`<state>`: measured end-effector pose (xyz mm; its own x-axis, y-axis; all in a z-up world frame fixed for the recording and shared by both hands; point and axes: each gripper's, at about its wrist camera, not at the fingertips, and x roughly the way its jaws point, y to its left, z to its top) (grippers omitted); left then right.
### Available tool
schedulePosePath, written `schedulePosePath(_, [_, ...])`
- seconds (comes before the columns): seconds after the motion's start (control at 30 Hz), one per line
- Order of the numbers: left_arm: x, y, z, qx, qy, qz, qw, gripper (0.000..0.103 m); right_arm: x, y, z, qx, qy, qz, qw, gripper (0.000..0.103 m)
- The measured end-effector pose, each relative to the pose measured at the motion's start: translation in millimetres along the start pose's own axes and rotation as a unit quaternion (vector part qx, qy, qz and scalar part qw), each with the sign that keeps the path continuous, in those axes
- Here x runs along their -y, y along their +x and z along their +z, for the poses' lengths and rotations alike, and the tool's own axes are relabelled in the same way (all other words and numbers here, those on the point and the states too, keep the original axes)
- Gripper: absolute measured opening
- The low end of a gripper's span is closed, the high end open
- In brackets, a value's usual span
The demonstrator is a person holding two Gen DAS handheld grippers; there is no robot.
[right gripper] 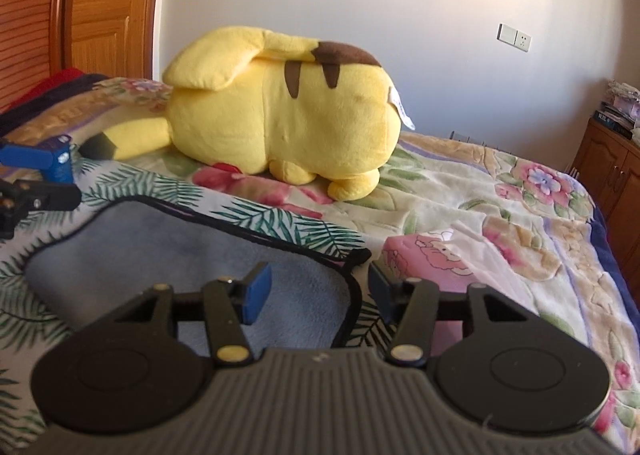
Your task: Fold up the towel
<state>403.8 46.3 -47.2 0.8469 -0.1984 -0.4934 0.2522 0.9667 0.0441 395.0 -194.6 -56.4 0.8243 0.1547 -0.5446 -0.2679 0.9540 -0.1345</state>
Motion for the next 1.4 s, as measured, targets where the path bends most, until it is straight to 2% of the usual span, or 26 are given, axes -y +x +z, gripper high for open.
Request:
schedulePosePath(0.2, [6.4, -39.6, 14.2, 0.008, 0.007, 0.004, 0.9999, 0.057, 0.7, -37.7, 7.6, 0.003, 0.014, 0.004, 1.000, 0.055])
schedulePosePath(0.37, [14.8, -72.2, 23.0, 0.014, 0.014, 0.005, 0.9998, 0.064, -0.3, -64.2, 14.3, 0.013, 0.021, 0.006, 1.000, 0.055])
schedulePosePath(0.63, [26.6, -120.0, 35.4, 0.029, 0.031, 0.003, 0.9991, 0.066, 1.0, -102.4, 22.3, 0.025, 0.030, 0.007, 0.999, 0.055])
schedulePosePath(1.03, [48.2, -167.0, 42.5, 0.047, 0.037, 0.004, 0.9982, 0.075, 2.5, -143.6, 22.7, 0.043, 0.036, 0.008, 0.998, 0.057])
schedulePosePath(1.23, [57.7, -182.1, 42.3, 0.053, 0.037, 0.009, 0.9979, 0.082, 6.0, -157.9, 18.1, 0.047, 0.043, 0.007, 0.998, 0.067])
schedulePosePath(1.4, [62.2, -195.4, 39.9, 0.058, 0.037, 0.012, 0.9975, 0.086, 9.7, -169.8, 13.2, 0.054, 0.050, 0.005, 0.997, 0.087])
